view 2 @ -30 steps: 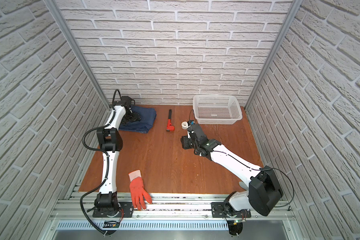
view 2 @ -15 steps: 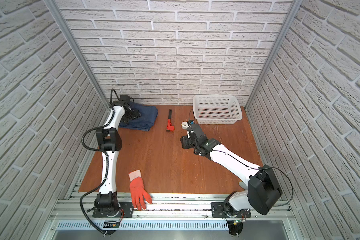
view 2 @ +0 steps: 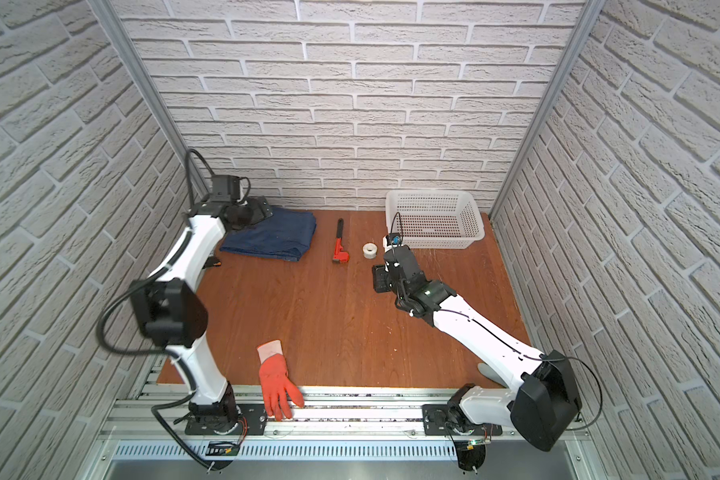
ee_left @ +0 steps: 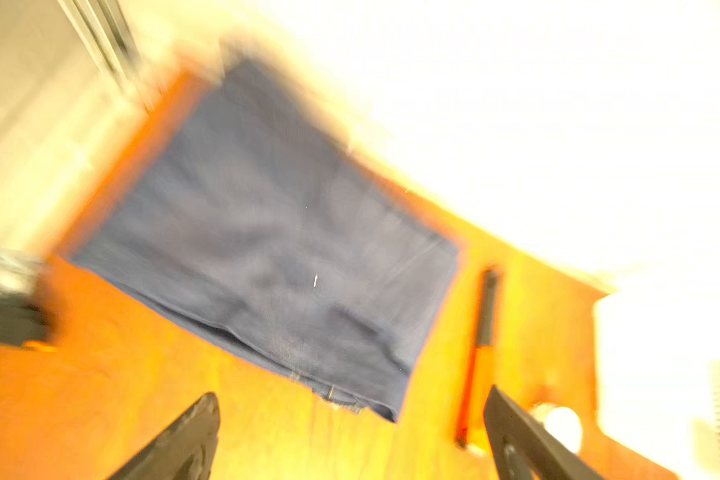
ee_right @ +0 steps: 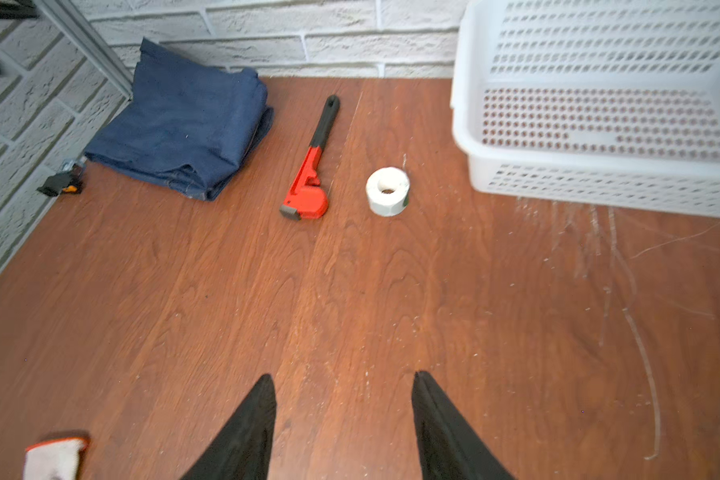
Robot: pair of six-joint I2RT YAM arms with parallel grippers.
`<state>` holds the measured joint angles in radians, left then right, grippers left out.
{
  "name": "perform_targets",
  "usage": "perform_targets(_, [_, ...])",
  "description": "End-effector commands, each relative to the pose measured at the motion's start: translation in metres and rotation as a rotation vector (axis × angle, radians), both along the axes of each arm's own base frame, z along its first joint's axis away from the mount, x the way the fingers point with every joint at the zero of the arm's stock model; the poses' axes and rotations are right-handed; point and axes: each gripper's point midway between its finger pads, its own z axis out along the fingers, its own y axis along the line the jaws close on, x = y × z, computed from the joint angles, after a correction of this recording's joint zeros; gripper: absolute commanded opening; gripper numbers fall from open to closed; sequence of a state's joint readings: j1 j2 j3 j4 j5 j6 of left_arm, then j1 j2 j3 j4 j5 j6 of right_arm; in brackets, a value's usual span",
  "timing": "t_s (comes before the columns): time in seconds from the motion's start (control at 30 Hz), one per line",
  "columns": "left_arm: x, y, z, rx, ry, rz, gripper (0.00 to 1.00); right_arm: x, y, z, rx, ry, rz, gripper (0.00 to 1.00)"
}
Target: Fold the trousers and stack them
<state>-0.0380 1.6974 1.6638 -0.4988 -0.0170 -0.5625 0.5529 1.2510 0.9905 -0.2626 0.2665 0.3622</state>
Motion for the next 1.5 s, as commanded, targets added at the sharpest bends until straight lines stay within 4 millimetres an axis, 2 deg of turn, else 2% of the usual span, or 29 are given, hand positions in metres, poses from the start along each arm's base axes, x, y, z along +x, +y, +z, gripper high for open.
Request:
perform_targets(0.0, [-0.03, 0.033, 0.026, 0.149, -0.18, 0.113, 0.98, 0.01, -0.033, 0.016, -0.087, -0.16, -0.096, 0.56])
perform_targets(0.07, [-0.061, 0.049, 0.024, 0.205, -0.236, 0.17, 0.98, 0.014, -0.05, 0.014, -0.131, -0.196, -0.141, 0.57])
perform_targets(0.13, [-0.094, 0.067, 0.004, 0.262, -0.262, 0.243, 0.98, 0.017, -0.071, 0.006, -0.19, -0.209, -0.203, 0.59])
perform_targets(0.3, [-0.157, 0.098, -0.054, 0.32, -0.225, 0.389, 0.98, 0.015, -0.124, -0.019, -0.338, -0.264, -0.379, 0.6])
perform_targets(0.43, [-0.19, 0.112, -0.082, 0.362, -0.236, 0.471, 0.98, 0.005, -0.167, -0.051, -0.43, -0.219, -0.518, 0.62])
perform_targets(0.53, [-0.202, 0.118, -0.091, 0.403, -0.26, 0.501, 0.97, 0.007, -0.181, -0.065, -0.417, -0.218, -0.553, 0.63])
perform_targets(0.67, [-0.201, 0.12, -0.101, 0.45, -0.233, 0.492, 0.97, 0.019, -0.189, -0.078, -0.416, -0.209, -0.54, 0.64])
perform_targets(0.8, [-0.192, 0.118, -0.114, 0.45, -0.23, 0.472, 0.97, 0.022, -0.194, -0.102, -0.335, -0.221, -0.519, 0.64])
perform_targets(0.97, [-0.183, 0.115, -0.133, 0.467, -0.232, 0.438, 0.98, 0.022, -0.184, -0.107, -0.279, -0.228, -0.418, 0.64])
perform_targets(1.13, [-0.174, 0.112, -0.158, 0.466, -0.235, 0.397, 0.98, 0.029, -0.165, -0.119, -0.248, -0.23, -0.284, 0.62])
perform_targets(1.27, [-0.161, 0.107, -0.158, 0.463, -0.273, 0.352, 0.98, 0.028, -0.173, -0.126, -0.22, -0.222, -0.307, 0.64])
perform_targets(1.33, [-0.15, 0.102, -0.159, 0.483, -0.267, 0.303, 0.98, 0.029, -0.173, -0.125, -0.222, -0.228, -0.306, 0.73])
perform_targets(1.4, [-0.142, 0.099, -0.164, 0.492, -0.282, 0.282, 0.98, 0.029, -0.173, -0.125, -0.219, -0.225, -0.304, 0.95])
perform_targets(1.43, [-0.136, 0.097, -0.169, 0.506, -0.296, 0.259, 0.98, 0.029, -0.173, -0.125, -0.221, -0.225, -0.304, 1.0])
perform_targets(1.47, [-0.133, 0.09, -0.174, 0.514, -0.274, 0.221, 0.98, 0.029, -0.173, -0.125, -0.22, -0.223, -0.305, 1.0])
